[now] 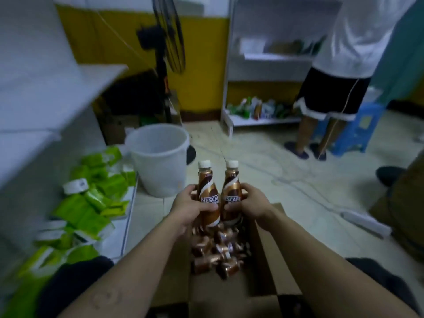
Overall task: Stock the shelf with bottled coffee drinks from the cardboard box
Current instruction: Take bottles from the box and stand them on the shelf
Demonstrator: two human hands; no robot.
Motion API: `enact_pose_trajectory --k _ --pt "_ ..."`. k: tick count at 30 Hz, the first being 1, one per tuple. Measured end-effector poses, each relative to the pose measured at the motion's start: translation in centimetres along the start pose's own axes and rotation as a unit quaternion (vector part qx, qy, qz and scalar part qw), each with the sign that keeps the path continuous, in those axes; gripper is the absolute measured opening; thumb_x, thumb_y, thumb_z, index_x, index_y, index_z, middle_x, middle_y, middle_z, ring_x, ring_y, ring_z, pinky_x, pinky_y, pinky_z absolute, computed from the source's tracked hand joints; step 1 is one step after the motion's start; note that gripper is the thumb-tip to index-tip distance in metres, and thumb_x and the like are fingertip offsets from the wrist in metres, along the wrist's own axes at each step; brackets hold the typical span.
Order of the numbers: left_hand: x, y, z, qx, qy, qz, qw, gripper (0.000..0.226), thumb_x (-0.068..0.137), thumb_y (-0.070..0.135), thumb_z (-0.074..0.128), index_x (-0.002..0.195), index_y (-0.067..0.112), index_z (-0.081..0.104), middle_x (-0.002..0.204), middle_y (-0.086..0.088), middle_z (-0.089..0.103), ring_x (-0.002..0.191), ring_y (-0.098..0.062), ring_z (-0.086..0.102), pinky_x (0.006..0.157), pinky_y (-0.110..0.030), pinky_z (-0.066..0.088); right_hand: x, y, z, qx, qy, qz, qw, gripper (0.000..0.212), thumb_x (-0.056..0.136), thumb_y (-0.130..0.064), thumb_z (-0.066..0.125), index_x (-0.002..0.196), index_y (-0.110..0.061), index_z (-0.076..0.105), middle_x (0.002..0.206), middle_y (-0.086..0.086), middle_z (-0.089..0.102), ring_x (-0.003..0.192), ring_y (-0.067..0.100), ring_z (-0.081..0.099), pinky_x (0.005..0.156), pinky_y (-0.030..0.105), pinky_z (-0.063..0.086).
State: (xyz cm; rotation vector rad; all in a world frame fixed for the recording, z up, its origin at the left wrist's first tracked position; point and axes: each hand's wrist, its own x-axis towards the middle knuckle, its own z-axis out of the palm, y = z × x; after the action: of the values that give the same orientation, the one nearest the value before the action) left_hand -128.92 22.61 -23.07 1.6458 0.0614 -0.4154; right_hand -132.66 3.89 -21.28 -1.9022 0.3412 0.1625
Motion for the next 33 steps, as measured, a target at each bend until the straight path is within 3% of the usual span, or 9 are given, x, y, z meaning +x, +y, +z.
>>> enact_pose_trajectory --k 7,10,15,21,24,28,33 --pt "-9.4 15.4 -8.3 0.094 0.087 0.257 0.958 0.071 0.046 0.013 0.092 0.106 0.03 0.059 0.105 0.002 0.069 0.097 -0.016 0.066 0.081 -0.034 0.053 -6.7 -16.5 0.4 0.066 -0.024 -0.239 0.969 0.063 0.065 0.0 0.083 0.119 -0.018 0.057 0.107 0.003 0.067 0.099 0.023 0.066 0.083 0.046 0.057" --pt "-12.2 20.3 -11.4 0.153 0.129 0.31 0.929 0.08 0.045 0.018 0.093 0.116 0.028 0.057 0.111 0.0 0.068 0.101 -0.016 0.065 0.087 -0.041 0.053 -7.6 -21.2 1.5 0.092 -0.019 -0.31 0.946 0.061 0.063 -0.002 0.085 0.115 -0.018 0.058 0.104 -0.001 0.071 0.098 0.016 0.068 0.084 0.04 0.057" --pt "-16.4 24.3 -14.9 0.286 0.251 0.349 0.857 0.08 0.042 0.045 0.089 0.113 0.035 0.054 0.1 0.017 0.062 0.086 0.001 0.061 0.07 -0.022 0.051 -7.3 -26.3 4.9 0.111 -0.07 -0.38 0.916 0.06 0.061 -0.005 0.087 0.112 -0.022 0.059 0.1 -0.004 0.072 0.092 0.006 0.068 0.078 0.03 0.056" --pt "-22.7 22.5 -20.3 0.379 0.397 0.265 0.793 0.076 0.04 0.058 0.084 0.105 0.031 0.055 0.1 0.007 0.059 0.085 -0.01 0.059 0.071 -0.03 0.052 -7.7 -29.0 13.5 0.114 -0.219 -0.402 0.882 0.058 0.059 -0.004 0.087 0.107 -0.02 0.061 0.098 0.003 0.073 0.089 0.021 0.07 0.07 0.036 0.057" --pt "-27.8 20.3 -23.3 0.399 0.475 0.195 0.759 0.077 0.037 0.065 0.08 0.101 0.033 0.053 0.097 0.008 0.057 0.083 -0.008 0.057 0.067 -0.028 0.05 -9.9 -30.4 19.3 0.103 -0.314 -0.405 0.853 0.06 0.056 -0.006 0.089 0.108 -0.018 0.061 0.101 0.005 0.072 0.092 0.024 0.07 0.079 0.044 0.058" --pt "-36.3 15.9 -26.8 0.374 0.588 0.088 0.712 0.084 0.035 0.072 0.074 0.105 0.032 0.051 0.097 0.01 0.056 0.084 -0.008 0.057 0.071 -0.031 0.053 -15.8 -32.1 28.0 0.06 -0.444 -0.415 0.792 0.06 0.054 -0.008 0.09 0.105 -0.022 0.063 0.099 0.001 0.072 0.087 0.019 0.071 0.075 0.038 0.06" --pt "-47.3 8.8 -29.1 0.347 0.702 -0.062 0.618 0.072 0.045 0.061 0.081 0.102 0.031 0.049 0.097 0.009 0.056 0.084 -0.011 0.058 0.075 -0.037 0.054 -25.6 -30.5 38.4 -0.007 -0.567 -0.436 0.699 0.062 0.055 -0.003 0.086 0.106 -0.027 0.061 0.099 -0.004 0.071 0.089 0.015 0.069 0.077 0.033 0.058"
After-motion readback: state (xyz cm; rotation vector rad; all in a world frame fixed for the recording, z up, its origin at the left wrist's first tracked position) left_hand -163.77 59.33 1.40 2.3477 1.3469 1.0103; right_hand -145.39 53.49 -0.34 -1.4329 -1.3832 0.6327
